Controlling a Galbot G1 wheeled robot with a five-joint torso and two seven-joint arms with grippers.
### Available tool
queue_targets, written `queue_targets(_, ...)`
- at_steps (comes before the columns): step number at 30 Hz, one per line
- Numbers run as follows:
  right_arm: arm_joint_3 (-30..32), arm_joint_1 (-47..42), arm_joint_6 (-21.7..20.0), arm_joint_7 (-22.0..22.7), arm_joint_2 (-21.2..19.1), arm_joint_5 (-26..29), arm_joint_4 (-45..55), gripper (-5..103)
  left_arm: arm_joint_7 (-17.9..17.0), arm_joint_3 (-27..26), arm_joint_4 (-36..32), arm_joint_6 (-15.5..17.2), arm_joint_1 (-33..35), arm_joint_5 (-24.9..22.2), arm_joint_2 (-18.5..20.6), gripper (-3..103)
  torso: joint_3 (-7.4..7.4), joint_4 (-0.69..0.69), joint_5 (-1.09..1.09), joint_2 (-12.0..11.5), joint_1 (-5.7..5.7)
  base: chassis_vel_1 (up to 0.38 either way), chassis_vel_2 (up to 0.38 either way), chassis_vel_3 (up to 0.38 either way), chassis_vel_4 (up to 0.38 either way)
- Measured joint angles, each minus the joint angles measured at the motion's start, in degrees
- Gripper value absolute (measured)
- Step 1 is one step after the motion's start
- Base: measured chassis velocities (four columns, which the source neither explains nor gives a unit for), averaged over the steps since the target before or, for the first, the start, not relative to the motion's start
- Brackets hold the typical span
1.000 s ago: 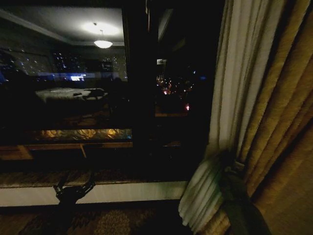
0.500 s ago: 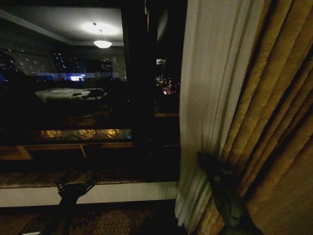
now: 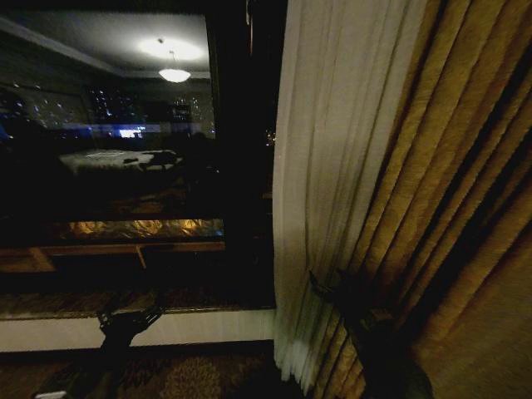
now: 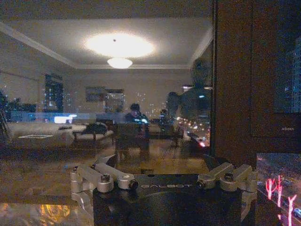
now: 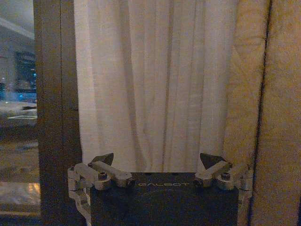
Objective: Open the curtains by pulling them apart, changing their state from closed to fully open.
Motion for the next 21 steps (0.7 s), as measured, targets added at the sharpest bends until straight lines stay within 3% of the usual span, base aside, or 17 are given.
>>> queue_targets(9, -1.37, 1.22, 0.71, 0.27, -0.27, -3.5, -0.55, 100, 0.23, -0.03, 0.0, -0.02, 0.23, 0.29, 0.08, 100, 0.0, 0.01, 0.01, 0.0, 0.0, 0.133, 0.119, -0.14, -0.13)
queue_targets(21, -2.71, 1.83, 0.8, 0.25, -0.43, -4.4, -1.37, 100, 0.39, -0.12, 0.0, -0.36, 0.68, 0.53, -0.14, 100, 0.0, 0.01, -0.02, 0.0, 0.0, 0.284, 0.288, -0.286, -0.276)
